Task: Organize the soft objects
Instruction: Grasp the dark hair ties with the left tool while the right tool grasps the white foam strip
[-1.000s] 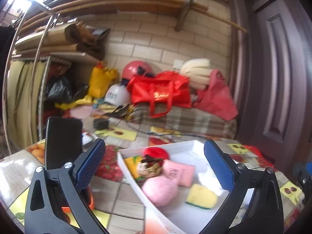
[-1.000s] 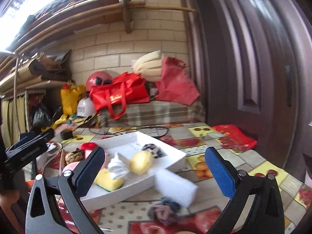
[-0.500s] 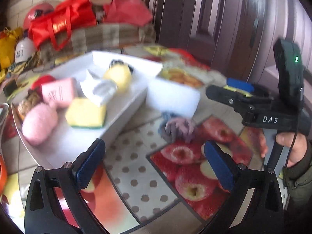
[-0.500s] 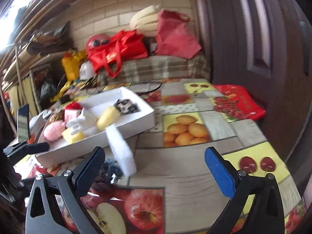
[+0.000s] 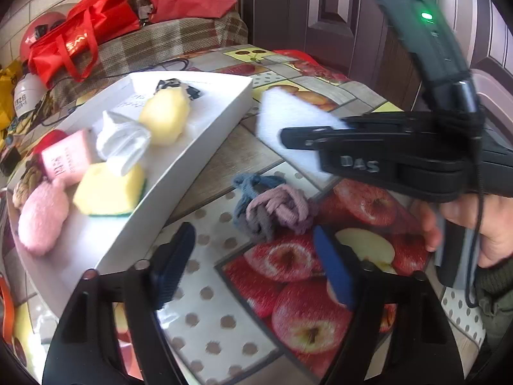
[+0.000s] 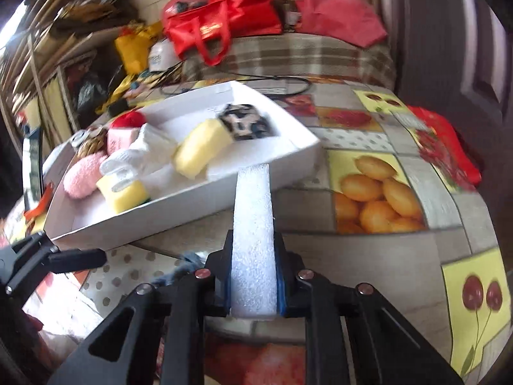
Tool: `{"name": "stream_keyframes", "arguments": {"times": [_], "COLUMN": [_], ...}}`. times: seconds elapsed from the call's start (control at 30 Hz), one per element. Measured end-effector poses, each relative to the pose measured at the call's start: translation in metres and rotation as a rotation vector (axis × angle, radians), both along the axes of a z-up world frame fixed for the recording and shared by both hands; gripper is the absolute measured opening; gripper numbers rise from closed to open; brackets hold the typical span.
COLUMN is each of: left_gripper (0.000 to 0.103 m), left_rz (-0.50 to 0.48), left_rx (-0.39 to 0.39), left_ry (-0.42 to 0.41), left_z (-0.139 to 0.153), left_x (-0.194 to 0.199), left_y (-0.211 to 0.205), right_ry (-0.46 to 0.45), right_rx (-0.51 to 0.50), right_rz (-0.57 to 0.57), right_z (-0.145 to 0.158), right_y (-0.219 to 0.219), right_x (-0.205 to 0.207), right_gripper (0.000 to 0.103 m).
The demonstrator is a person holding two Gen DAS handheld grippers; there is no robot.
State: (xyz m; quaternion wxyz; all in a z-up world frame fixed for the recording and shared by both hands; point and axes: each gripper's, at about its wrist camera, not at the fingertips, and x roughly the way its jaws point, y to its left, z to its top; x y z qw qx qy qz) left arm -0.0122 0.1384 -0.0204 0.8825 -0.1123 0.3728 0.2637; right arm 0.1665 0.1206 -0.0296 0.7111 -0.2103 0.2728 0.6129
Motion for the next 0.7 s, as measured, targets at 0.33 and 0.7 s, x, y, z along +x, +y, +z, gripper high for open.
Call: {"name": "stream_keyframes", "arguments": {"times": [0.33, 0.7], "left_gripper": [0.033, 0.028], "left_rz": [-0.043, -0.05], "left_rx": [-0.028, 0.232], "left_ry": [0.03, -0.256], "left_z": [-0.006, 0.035], "left_x": [0.04, -0.016], "left_y": [0.009, -0.036], "right_ry": [0.109, 0.055], "right_rx": [0.049, 0.181], "right_rz": [-0.115, -0.112], "right_z": [0.006, 0.021], "right_y": [-0.028, -0.052], "right_x": [0.035, 0.016], "right_gripper": [0.019, 0.021]}}
